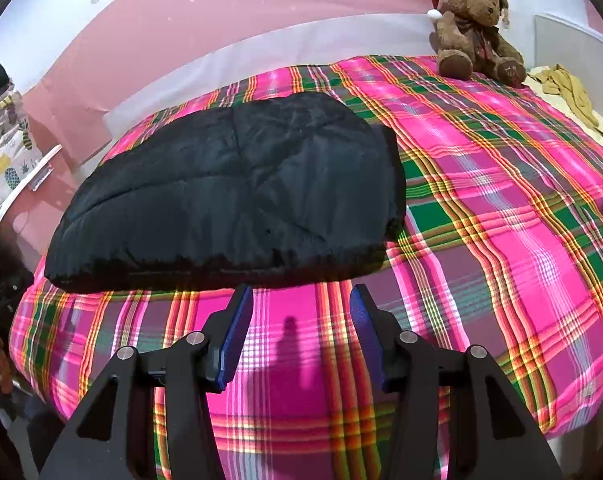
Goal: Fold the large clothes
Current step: 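Lift both tools off the black jacket bundle and back away, then grasp the jacket bundle edge with both tools and lift it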
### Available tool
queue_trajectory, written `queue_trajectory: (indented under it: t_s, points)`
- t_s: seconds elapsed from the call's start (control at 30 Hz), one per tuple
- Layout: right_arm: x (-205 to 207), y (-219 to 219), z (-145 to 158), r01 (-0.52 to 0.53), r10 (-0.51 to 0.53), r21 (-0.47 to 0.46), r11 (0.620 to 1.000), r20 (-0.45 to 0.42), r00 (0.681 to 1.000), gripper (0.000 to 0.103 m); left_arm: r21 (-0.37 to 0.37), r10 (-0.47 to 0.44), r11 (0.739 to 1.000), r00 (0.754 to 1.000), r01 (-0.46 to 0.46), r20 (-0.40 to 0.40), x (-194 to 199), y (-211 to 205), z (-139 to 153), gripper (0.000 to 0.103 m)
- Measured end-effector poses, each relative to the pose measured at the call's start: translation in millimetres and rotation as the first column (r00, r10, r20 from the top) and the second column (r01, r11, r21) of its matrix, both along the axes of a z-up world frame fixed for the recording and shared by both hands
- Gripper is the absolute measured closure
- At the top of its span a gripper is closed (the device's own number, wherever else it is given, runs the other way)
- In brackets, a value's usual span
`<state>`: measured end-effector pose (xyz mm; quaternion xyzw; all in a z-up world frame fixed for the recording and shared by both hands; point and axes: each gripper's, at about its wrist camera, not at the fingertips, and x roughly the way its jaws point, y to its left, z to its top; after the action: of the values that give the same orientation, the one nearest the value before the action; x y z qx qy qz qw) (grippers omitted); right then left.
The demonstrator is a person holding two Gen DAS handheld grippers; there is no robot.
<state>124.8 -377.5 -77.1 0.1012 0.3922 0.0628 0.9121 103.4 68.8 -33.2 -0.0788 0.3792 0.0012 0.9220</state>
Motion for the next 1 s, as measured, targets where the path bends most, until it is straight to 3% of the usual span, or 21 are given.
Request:
queue_trajectory:
  t_s: [0.6,0.73,1.0]
  points:
    - [41.5,-23.8,6.2,0.053,-0.053,0.022,0.998,0.007,0.999,0.047,0.039,0.022,0.999,1.000,-0.022,-0.006,42.5,9.6,-5.4,0.030]
    - [55.6,-29.1,3.5,0.055,-0.055,0.027,0.998,-0.006,0.998,0.040,0.044,0.023,0.999,1.000,-0.023,-0.002,59.6,18.7,-7.0,0.030]
    - [89.6,-36.2,0.5,0.051,-0.050,0.052,0.997,-0.023,0.998,0.040,0.001,0.004,1.000,1.000,-0.004,-0.005,108.8,49.8,-11.1,0.030]
